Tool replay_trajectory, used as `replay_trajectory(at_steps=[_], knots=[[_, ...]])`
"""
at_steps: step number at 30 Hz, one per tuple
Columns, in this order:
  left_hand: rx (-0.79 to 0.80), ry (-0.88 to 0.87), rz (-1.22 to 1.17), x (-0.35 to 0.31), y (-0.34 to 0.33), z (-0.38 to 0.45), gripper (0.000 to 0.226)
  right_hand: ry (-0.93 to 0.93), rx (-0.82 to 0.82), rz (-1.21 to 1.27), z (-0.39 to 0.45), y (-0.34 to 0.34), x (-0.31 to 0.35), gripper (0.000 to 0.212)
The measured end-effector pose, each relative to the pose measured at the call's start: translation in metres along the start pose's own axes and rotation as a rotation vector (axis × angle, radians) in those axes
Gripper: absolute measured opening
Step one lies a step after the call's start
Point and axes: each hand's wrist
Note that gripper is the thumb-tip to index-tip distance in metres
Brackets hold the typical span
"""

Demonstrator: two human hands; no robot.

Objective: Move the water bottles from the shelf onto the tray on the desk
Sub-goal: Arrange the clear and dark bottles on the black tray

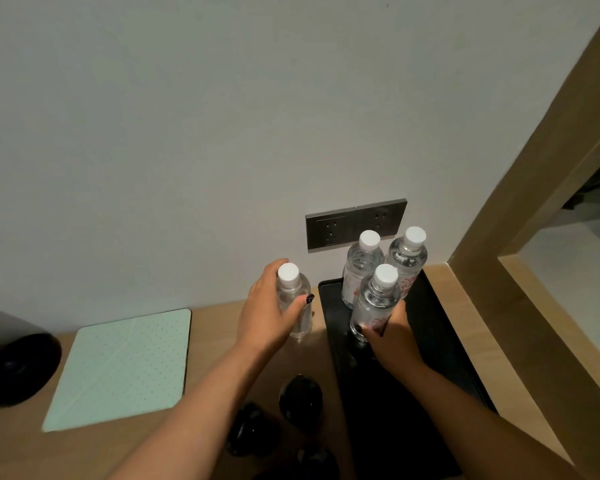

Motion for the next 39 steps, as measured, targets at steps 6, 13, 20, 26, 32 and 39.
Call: replay_trajectory(at_steps=[6,13,20,26,32,39], knots=[[-0.028,0.055,0.061,0.000,0.012,-0.007,0.044,-0.073,0.065,-0.067,-0.006,0.013,0.017,0.078],[-0.035,-0.025,0.041,-0.021,0.022,-0.039,0.034,0.101,-0.088,-0.086,-0.060,0.034,0.051,0.080],[-0.150,-0.136,-0.162,-0.106,0.009,-0.062,0.028,0.405,0.145,-0.045,-0.102,0.041,0.060,0.074],[-0.112,-0.102,-0.326,-0.148,-0.017,-0.061,0.030,0.356,0.005,-0.006,-0.096,0.064,0.053,0.076],[0.023,-0.141,-0.444,-0.159,-0.028,-0.034,0.032,0.297,-0.019,-0.066,-0.063,0.106,0.031,0.065],[0.145,-0.101,0.172,-0.125,-0.051,0.008,0.044,0.195,-0.045,-0.131,-0.013,0.123,-0.002,0.067]])
Point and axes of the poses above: each hand's wrist, its own z-axis towards the middle knuckle, its own y-axis out of the back of the hand, x = y × z, and after that the axes turned 2 degrees about -z, right-handed
